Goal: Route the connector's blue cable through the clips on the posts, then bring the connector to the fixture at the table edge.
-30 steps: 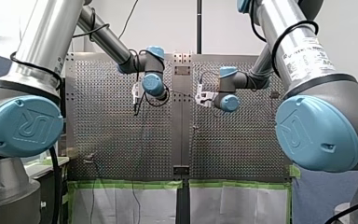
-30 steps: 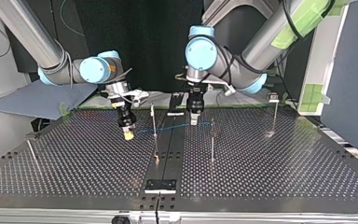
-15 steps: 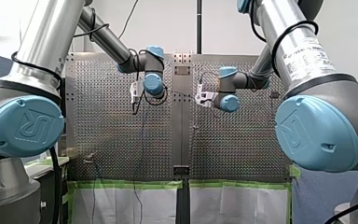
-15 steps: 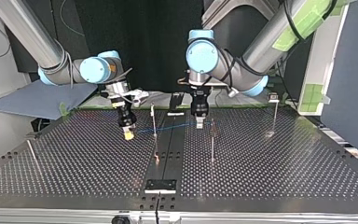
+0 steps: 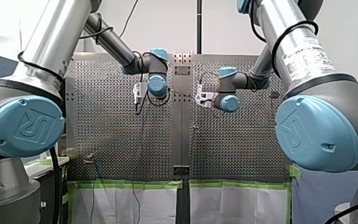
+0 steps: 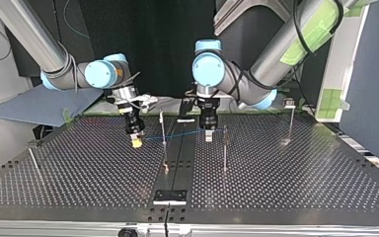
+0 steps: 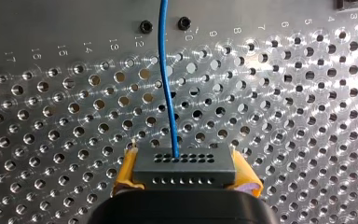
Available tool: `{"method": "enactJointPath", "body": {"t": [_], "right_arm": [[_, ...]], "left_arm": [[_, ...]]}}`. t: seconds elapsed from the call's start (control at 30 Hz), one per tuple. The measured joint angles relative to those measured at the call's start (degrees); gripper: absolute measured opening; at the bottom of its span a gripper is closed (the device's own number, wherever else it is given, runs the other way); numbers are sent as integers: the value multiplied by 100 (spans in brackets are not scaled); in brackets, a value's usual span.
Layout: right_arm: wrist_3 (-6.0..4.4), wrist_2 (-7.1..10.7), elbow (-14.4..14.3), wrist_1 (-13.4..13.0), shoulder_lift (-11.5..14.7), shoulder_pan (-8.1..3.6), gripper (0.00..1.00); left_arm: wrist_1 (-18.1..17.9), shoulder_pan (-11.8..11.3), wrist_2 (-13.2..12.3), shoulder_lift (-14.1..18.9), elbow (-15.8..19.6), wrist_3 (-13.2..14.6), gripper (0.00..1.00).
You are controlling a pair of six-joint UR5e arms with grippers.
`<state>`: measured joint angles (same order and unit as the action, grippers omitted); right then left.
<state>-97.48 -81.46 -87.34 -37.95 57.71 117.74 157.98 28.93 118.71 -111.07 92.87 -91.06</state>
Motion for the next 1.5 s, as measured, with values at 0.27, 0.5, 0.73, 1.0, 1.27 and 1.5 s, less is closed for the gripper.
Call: {"method": "enactJointPath", "body": {"t": [0.27,0.5,0.73,1.0,1.27,1.5], "right_arm": [[0,64,0,-22,-10,0,0],[0,67,0,-10,-16,-7,0],[0,68,-1,-4,-22,-14,0],[0,68,-1,3,-27,-17,0],[3,68,-3,19,-37,-18,0],[22,74,-5,102,-41,-17,0]], "left_arm": [[-26,14,54,-6,-67,49,100],[-15,30,60,-7,-68,-29,96],[-54,74,49,-6,-69,43,5],[-72,82,67,-6,-66,48,0],[-67,87,132,-7,-61,54,0],[-190,163,97,-10,62,111,0]]}}
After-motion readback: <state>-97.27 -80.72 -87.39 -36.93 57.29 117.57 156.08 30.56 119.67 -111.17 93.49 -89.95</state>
